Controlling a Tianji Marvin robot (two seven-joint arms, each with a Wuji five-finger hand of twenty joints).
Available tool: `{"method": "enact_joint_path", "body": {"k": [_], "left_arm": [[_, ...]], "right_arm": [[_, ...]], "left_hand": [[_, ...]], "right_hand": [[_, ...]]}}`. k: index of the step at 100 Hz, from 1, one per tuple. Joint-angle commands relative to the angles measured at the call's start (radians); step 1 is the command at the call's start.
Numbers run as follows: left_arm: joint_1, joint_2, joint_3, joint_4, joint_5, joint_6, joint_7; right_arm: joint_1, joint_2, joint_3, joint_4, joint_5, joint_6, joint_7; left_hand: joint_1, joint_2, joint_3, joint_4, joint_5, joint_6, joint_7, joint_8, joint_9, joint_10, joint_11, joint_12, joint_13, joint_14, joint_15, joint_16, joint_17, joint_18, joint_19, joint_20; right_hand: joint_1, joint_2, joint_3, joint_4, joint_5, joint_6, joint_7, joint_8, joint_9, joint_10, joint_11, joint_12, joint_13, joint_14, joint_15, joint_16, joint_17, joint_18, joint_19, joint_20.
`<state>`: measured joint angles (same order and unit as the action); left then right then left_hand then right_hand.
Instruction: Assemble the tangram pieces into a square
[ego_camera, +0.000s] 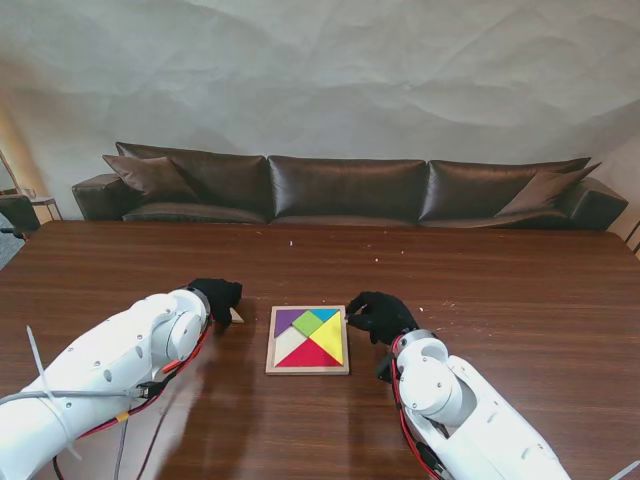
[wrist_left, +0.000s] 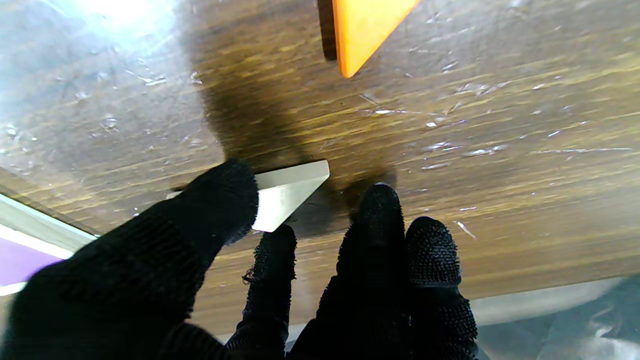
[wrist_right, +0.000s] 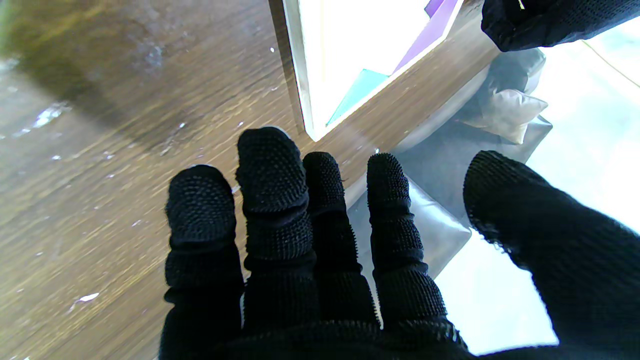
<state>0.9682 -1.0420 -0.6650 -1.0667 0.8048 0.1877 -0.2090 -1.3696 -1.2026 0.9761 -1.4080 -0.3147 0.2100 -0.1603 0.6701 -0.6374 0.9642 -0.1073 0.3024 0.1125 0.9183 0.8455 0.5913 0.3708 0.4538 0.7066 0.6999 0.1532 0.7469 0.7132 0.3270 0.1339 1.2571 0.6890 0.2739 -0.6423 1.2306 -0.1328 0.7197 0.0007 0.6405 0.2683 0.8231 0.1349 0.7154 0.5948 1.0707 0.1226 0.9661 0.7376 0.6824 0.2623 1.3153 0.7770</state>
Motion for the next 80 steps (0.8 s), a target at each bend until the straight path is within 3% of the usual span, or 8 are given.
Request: {"method": "enact_joint_path", "body": {"k": [1, 14, 19, 28, 47, 55, 68, 80], "left_arm": [[0.030, -0.006, 0.013, 0.042, -0.014, 0.000, -0.030], [0.030, -0.010, 0.021, 0.056, -0.021, -0.003, -0.010], [0.029, -0.012, 0.026, 0.062, -0.023, -0.005, -0.003], [0.028, -0.013, 0.033, 0.070, -0.025, -0.010, 0.006], [0.027, -0.018, 0.042, 0.086, -0.030, -0.020, 0.029], [0.028, -0.020, 0.046, 0.094, -0.029, -0.022, 0.046], [0.028, -0.023, 0.051, 0.103, -0.032, -0.024, 0.058], [0.031, -0.024, 0.053, 0.103, -0.032, -0.020, 0.063]], "right_arm": [[-0.006, -0.002, -0.002, -0.002, 0.001, -0.005, 0.017], [-0.005, -0.002, -0.003, -0.001, 0.002, -0.007, 0.018], [-0.004, -0.002, -0.003, 0.000, 0.002, -0.008, 0.018], [-0.004, -0.002, -0.004, 0.001, 0.002, -0.009, 0.019], [-0.004, -0.002, -0.004, 0.002, 0.004, -0.011, 0.020], [-0.003, -0.002, -0.004, 0.003, 0.005, -0.012, 0.020], [-0.003, -0.002, -0.004, 0.004, 0.006, -0.012, 0.020], [-0.003, -0.002, -0.004, 0.005, 0.007, -0.011, 0.021]], "left_hand": [[0.042, -0.058, 0.041, -0.010, 0.026, 0.027, 0.044, 0.020, 0.134, -0.177, -0.010, -0.045, 0.038, -0.028, 0.023, -0.003, 0.028, -0.060, 0.049, -0.024], [0.062, -0.072, 0.056, -0.010, 0.056, 0.048, 0.108, 0.050, 0.192, -0.206, 0.016, -0.036, 0.099, -0.051, 0.040, -0.008, 0.083, -0.081, 0.059, -0.061], [0.088, -0.092, 0.046, -0.046, 0.073, 0.053, 0.133, 0.062, 0.219, -0.219, 0.030, -0.028, 0.129, -0.052, 0.052, 0.017, 0.105, -0.086, 0.067, -0.080], [0.129, -0.116, 0.027, -0.080, 0.095, 0.055, 0.159, 0.073, 0.269, -0.237, 0.008, 0.131, 0.174, -0.054, 0.038, 0.057, 0.131, -0.089, 0.082, -0.104], [0.211, -0.154, -0.026, -0.098, 0.135, 0.041, 0.216, 0.060, 0.376, -0.264, -0.055, 0.261, 0.239, -0.053, 0.060, 0.093, 0.168, -0.078, 0.110, -0.100], [0.244, -0.164, -0.060, -0.096, 0.151, 0.036, 0.246, 0.054, 0.438, -0.279, -0.107, 0.330, 0.262, -0.051, 0.086, 0.098, 0.180, -0.044, 0.135, -0.086], [0.263, -0.170, -0.054, -0.094, 0.190, 0.023, 0.284, 0.054, 0.501, -0.299, -0.102, 0.346, 0.307, -0.037, 0.092, 0.092, 0.212, 0.004, 0.149, -0.080], [0.254, -0.172, -0.042, -0.100, 0.220, 0.012, 0.317, 0.042, 0.551, -0.318, -0.075, 0.367, 0.310, 0.010, 0.099, 0.102, 0.211, 0.067, 0.168, -0.064]], "right_hand": [[-0.006, 0.037, -0.014, 0.029, -0.013, 0.004, 0.003, -0.003, -0.026, 0.023, 0.008, -0.017, -0.016, 0.006, 0.014, 0.000, -0.139, 0.013, 0.020, 0.029], [-0.006, 0.038, -0.014, 0.029, -0.013, 0.004, 0.003, -0.003, -0.026, 0.022, 0.008, -0.017, -0.016, 0.007, 0.014, 0.001, -0.139, 0.013, 0.021, 0.030], [-0.007, 0.038, -0.014, 0.029, -0.013, 0.005, 0.003, -0.003, -0.026, 0.021, 0.008, -0.017, -0.016, 0.006, 0.014, 0.001, -0.139, 0.013, 0.021, 0.030], [-0.007, 0.039, -0.014, 0.029, -0.013, 0.003, 0.003, -0.003, -0.026, 0.022, 0.008, -0.017, -0.015, 0.005, 0.014, 0.000, -0.138, 0.013, 0.021, 0.030], [-0.006, 0.039, -0.014, 0.029, -0.014, 0.004, 0.004, -0.003, -0.027, 0.021, 0.008, -0.018, -0.017, 0.006, 0.014, 0.001, -0.138, 0.013, 0.021, 0.030], [-0.007, 0.040, -0.015, 0.029, -0.014, 0.004, 0.004, -0.003, -0.027, 0.022, 0.007, -0.018, -0.016, 0.006, 0.014, 0.001, -0.138, 0.013, 0.021, 0.030], [-0.007, 0.041, -0.015, 0.029, -0.015, 0.005, 0.004, -0.003, -0.027, 0.023, 0.008, -0.018, -0.015, 0.007, 0.015, 0.001, -0.139, 0.013, 0.021, 0.030], [-0.007, 0.041, -0.015, 0.029, -0.015, 0.002, 0.004, -0.003, -0.028, 0.022, 0.008, -0.018, -0.015, 0.007, 0.015, 0.000, -0.139, 0.013, 0.021, 0.030]]}}
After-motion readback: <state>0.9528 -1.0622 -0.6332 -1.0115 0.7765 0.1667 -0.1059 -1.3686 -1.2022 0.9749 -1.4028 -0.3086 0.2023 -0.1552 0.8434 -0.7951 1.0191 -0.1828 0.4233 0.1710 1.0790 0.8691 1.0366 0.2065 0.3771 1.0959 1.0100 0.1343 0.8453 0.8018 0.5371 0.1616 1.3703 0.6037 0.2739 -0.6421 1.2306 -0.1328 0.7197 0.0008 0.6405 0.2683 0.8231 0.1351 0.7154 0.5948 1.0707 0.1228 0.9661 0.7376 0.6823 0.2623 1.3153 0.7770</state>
